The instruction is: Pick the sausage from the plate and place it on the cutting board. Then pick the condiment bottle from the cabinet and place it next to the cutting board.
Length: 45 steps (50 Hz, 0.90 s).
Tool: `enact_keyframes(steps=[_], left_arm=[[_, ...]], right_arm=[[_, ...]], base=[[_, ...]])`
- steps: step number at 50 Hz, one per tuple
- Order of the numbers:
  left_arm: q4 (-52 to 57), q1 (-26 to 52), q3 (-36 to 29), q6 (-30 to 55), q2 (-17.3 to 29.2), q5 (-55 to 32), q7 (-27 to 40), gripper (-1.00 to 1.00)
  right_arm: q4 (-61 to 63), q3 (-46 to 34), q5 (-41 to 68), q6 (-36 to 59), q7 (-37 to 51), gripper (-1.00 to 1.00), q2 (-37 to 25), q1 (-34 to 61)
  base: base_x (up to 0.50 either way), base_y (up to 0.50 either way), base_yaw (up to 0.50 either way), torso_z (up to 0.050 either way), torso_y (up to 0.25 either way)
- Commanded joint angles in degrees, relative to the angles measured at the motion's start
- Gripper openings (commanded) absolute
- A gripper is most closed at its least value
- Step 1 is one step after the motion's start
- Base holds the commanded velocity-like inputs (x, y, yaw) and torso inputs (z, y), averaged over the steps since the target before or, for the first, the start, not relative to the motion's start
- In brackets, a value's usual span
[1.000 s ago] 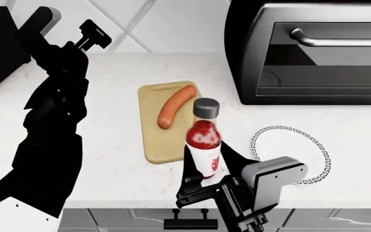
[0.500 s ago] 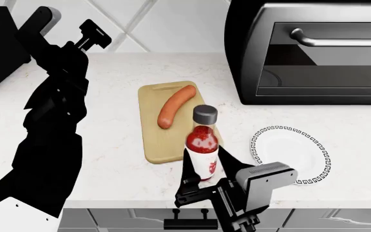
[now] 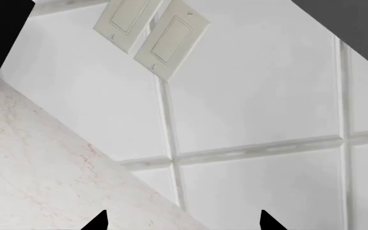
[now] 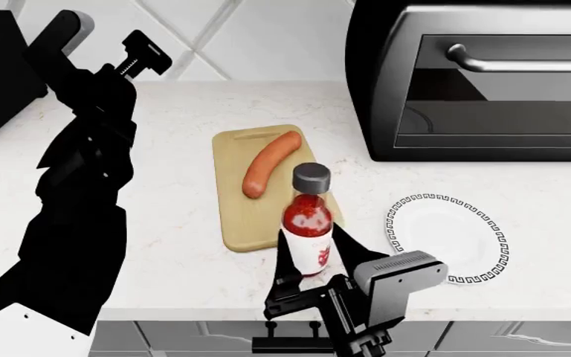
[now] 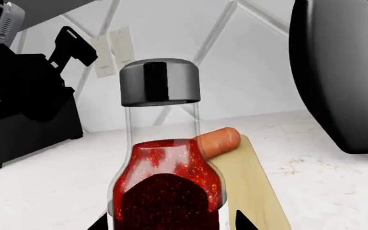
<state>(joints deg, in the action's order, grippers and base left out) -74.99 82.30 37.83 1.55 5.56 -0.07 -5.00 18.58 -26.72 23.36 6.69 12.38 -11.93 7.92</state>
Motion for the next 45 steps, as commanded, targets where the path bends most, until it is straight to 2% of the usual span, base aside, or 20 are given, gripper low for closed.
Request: enact_keyframes(steps=[1, 32, 45], left_arm=[[0.0, 0.0, 0.0, 0.0, 0.0, 0.0, 0.0, 1.00], [0.0, 0.0, -0.2, -0.1, 0.0, 0.0, 0.1, 1.00], [0.0, 0.0, -0.2, 0.0, 0.0, 0.0, 0.1, 1.00]], right_arm=[[-1.5, -0.8, -0.7, -1.6, -0.2, 1.00, -0.4, -1.4], [0.5, -1.4, 0.5, -2.8, 0.6, 1.00, -1.4, -1.9], [9.1, -2.4, 0.3, -0.3, 2.7, 1.00, -3.4, -2.7]], base=[[0.00, 0.00, 0.00, 0.000, 0.000], [0.00, 0.00, 0.00, 0.000, 0.000], [0.00, 0.00, 0.00, 0.000, 0.000]])
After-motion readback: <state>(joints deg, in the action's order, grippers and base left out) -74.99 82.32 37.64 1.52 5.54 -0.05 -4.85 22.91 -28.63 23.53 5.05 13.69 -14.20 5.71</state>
